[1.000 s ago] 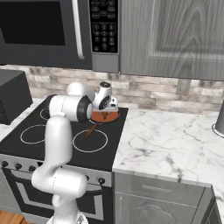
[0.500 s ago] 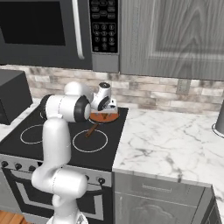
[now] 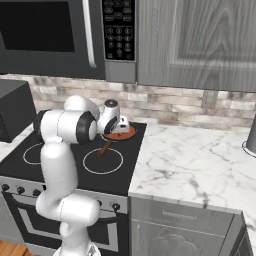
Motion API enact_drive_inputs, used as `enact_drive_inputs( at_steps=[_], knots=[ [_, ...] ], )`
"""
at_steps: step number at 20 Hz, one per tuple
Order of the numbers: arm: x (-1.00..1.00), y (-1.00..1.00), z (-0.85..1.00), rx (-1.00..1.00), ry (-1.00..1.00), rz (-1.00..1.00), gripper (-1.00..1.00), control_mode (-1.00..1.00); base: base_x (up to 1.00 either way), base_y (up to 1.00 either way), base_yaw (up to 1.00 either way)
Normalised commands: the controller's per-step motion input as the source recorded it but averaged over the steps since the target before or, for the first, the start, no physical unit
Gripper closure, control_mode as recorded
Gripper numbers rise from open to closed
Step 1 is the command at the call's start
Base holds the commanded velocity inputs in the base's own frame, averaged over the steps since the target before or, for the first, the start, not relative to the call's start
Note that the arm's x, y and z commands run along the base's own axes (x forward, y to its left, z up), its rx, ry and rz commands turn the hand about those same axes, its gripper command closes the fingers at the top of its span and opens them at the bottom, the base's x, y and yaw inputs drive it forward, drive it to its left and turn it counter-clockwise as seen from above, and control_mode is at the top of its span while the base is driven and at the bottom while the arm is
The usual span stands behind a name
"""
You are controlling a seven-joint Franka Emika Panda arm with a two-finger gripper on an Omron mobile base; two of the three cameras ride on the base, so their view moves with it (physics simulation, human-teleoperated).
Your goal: Retrieve the chicken drumstick from the fridge and place it on the saucepan with marinade on the stove.
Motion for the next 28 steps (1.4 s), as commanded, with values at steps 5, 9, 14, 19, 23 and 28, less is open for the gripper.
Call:
enact_drive_inputs(
  at_steps=[5,9,14,19,23,28],
  knots=[
    [-0.74,0.02,0.22,0.00,-0.11,0.00,-1.00,-1.00,0.00,0.00,0.00],
    [-0.92,0.00,0.33,0.00,-0.10,0.00,-1.00,-1.00,0.00,0.00,0.00],
    [-0.96,0.00,0.36,0.00,-0.16,0.00,-1.00,-1.00,0.00,0.00,0.00],
    [-0.97,0.00,0.52,0.00,-0.18,0.00,-1.00,-1.00,0.00,0.00,0.00],
    [-0.79,-0.03,0.85,0.05,-0.05,0.00,-1.00,-1.00,0.00,0.00,0.00],
    [-0.72,-0.05,0.86,0.07,0.00,0.00,-1.00,-1.00,0.00,0.00,0.00]
  ],
)
